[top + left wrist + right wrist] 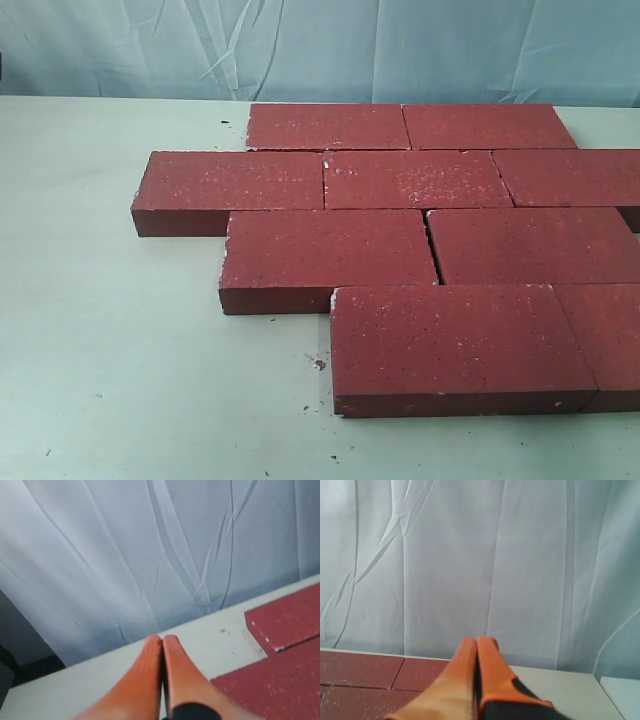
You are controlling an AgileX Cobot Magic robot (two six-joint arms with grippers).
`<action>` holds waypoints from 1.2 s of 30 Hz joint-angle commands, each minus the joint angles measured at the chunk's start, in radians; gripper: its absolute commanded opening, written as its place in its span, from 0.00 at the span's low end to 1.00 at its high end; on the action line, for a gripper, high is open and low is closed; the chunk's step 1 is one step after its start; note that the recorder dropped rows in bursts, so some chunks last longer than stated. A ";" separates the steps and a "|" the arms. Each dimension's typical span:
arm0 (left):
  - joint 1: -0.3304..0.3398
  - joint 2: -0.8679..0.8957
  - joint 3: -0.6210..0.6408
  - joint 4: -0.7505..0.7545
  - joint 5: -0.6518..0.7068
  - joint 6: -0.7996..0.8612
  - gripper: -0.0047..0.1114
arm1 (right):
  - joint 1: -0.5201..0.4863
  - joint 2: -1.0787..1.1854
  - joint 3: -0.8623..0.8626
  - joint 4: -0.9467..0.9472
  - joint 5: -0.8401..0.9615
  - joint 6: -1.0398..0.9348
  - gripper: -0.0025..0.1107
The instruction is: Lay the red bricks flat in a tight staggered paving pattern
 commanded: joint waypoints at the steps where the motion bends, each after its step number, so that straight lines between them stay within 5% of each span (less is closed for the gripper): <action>1: 0.004 -0.063 0.042 -0.034 -0.100 -0.007 0.04 | -0.002 -0.018 0.007 0.004 0.043 0.002 0.01; 8: 0.004 -0.138 0.048 -0.135 -0.087 -0.007 0.04 | -0.002 -0.046 0.007 0.004 0.041 0.002 0.01; 20: 0.004 -0.268 0.167 -0.126 -0.107 -0.003 0.04 | -0.002 -0.048 0.007 0.006 0.039 0.002 0.01; 36: 0.004 -0.271 0.167 -0.126 -0.072 -0.003 0.04 | -0.002 -0.048 0.007 0.006 0.041 0.002 0.01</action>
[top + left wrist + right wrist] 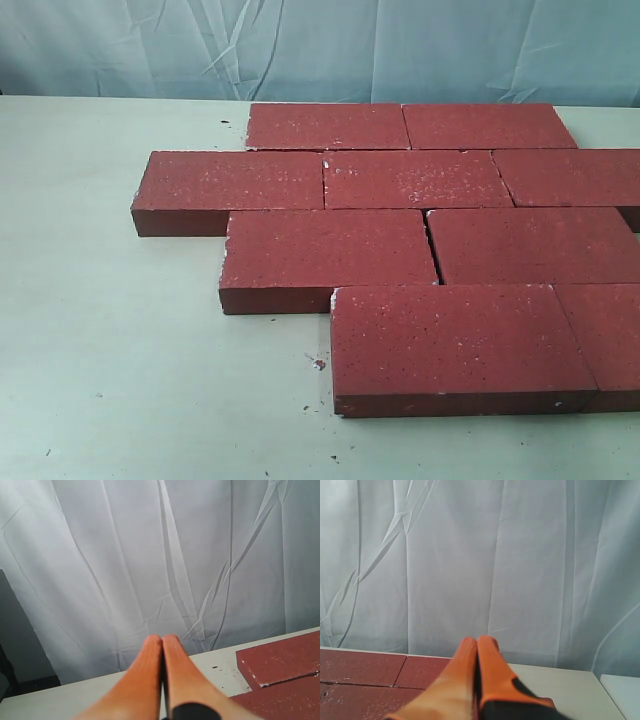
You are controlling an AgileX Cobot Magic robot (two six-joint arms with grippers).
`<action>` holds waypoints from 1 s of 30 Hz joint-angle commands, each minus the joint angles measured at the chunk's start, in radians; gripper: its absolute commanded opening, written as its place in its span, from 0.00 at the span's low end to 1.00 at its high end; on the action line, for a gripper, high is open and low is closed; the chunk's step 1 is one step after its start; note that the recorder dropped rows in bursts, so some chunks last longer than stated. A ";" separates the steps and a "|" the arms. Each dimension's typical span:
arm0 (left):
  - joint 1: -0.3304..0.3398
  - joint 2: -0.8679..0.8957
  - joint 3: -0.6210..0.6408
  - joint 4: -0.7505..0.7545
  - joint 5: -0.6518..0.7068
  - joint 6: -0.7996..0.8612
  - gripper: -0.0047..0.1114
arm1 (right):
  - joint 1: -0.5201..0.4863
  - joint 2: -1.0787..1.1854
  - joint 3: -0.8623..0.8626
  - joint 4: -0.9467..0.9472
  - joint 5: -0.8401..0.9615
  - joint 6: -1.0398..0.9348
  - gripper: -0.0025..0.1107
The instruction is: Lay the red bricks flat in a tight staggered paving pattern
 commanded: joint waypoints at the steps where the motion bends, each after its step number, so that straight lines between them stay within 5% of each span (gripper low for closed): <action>1: 0.004 -0.006 0.002 -0.010 -0.003 -0.001 0.04 | -0.002 -0.003 0.003 0.002 0.002 0.000 0.01; 9: 0.004 -0.006 0.002 -0.001 -0.004 -0.001 0.04 | -0.002 -0.003 0.003 0.002 0.006 0.000 0.01; 15: 0.004 -0.111 0.029 0.193 0.028 -0.112 0.04 | -0.002 -0.003 0.003 0.002 0.006 0.000 0.01; 30: 0.004 -0.484 0.389 0.285 0.041 -0.199 0.04 | -0.002 -0.003 0.003 0.007 0.006 0.000 0.01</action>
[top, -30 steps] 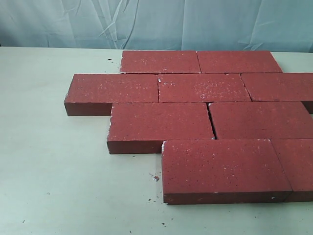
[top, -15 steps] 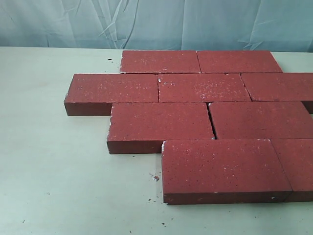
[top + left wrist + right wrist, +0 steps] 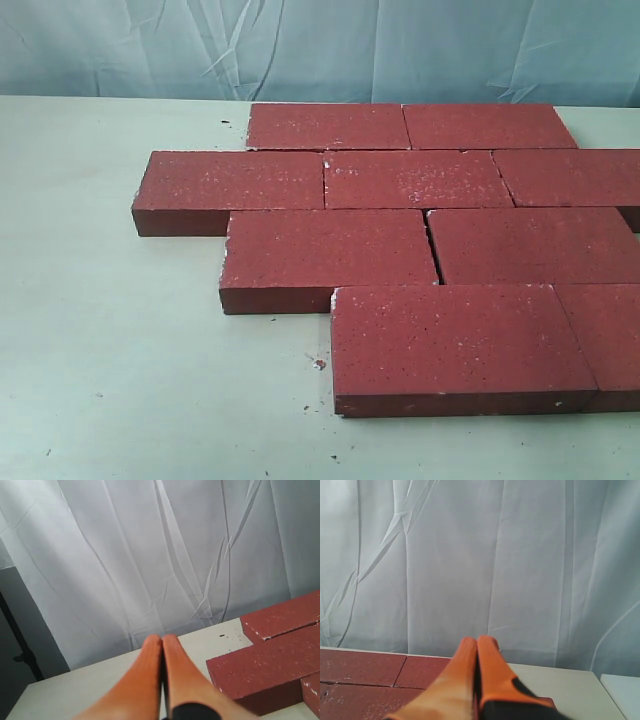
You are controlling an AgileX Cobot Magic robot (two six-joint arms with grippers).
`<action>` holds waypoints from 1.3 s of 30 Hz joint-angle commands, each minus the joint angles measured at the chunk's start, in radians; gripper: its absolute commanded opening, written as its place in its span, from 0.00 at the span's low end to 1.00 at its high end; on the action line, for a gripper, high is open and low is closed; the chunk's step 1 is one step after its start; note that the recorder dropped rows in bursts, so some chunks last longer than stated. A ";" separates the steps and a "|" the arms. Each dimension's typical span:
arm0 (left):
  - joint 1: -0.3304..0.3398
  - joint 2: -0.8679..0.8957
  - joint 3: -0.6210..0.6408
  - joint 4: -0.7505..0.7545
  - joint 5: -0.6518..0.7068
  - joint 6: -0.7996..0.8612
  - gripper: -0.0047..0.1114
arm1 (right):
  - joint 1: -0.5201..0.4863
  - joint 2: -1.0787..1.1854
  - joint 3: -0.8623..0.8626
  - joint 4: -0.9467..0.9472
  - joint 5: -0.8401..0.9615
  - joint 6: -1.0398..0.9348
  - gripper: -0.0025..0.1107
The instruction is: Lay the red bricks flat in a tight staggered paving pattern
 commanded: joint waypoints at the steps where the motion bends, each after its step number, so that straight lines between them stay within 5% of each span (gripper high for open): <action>1: 0.004 -0.105 0.077 -0.018 -0.002 -0.010 0.04 | -0.002 -0.003 0.003 0.016 0.003 0.000 0.01; 13: 0.157 -0.215 0.195 -0.115 -0.002 -0.010 0.04 | -0.002 -0.003 0.003 0.026 0.003 0.000 0.01; 39: 0.166 -0.279 0.229 -0.231 0.215 -0.010 0.04 | -0.002 -0.003 0.003 0.029 0.008 0.000 0.01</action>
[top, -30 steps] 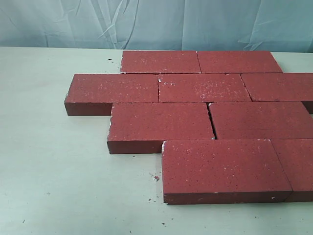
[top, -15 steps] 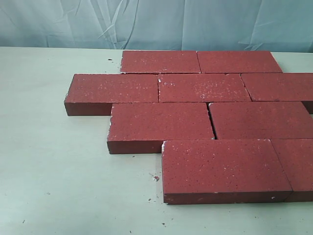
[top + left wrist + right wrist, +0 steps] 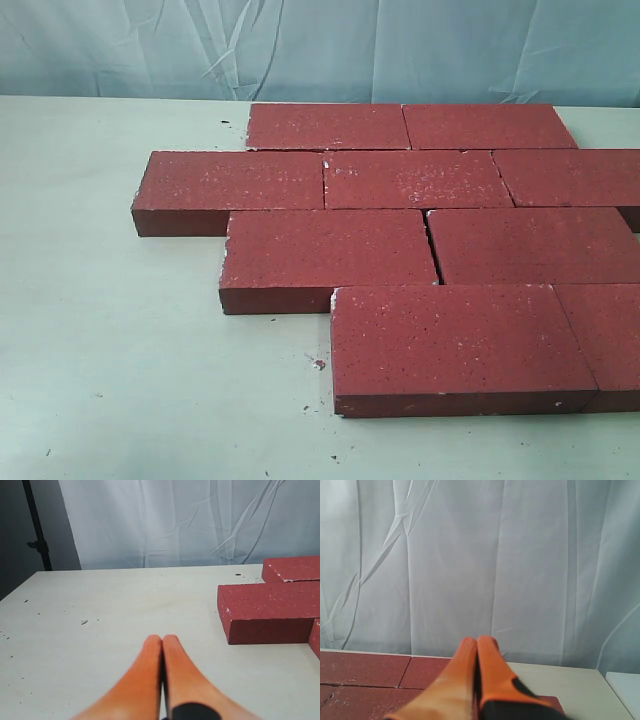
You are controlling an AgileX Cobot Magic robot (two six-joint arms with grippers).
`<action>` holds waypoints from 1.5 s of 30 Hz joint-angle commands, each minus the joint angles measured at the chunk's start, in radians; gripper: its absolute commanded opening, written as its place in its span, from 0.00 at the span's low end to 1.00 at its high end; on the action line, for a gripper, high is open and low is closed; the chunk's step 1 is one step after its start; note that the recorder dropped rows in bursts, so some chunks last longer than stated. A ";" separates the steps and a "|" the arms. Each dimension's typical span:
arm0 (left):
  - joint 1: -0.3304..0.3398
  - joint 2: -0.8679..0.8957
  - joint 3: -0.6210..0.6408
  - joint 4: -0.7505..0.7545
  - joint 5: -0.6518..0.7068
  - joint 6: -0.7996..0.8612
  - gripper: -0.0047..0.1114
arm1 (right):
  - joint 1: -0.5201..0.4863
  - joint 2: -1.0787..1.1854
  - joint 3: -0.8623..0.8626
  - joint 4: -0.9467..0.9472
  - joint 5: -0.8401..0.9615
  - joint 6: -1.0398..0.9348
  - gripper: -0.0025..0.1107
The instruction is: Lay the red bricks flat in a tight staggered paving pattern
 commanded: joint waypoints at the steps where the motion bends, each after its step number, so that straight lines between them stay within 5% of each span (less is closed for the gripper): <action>1: 0.001 -0.005 0.005 -0.013 0.003 0.004 0.04 | -0.002 -0.003 0.003 0.002 0.006 0.000 0.01; 29: 0.001 -0.005 0.005 -0.007 0.009 0.004 0.04 | -0.004 -0.003 0.007 -0.041 0.016 -0.005 0.01; 45: 0.001 -0.005 0.005 -0.007 0.009 0.006 0.04 | -0.011 -0.217 0.323 -0.089 -0.090 -0.005 0.01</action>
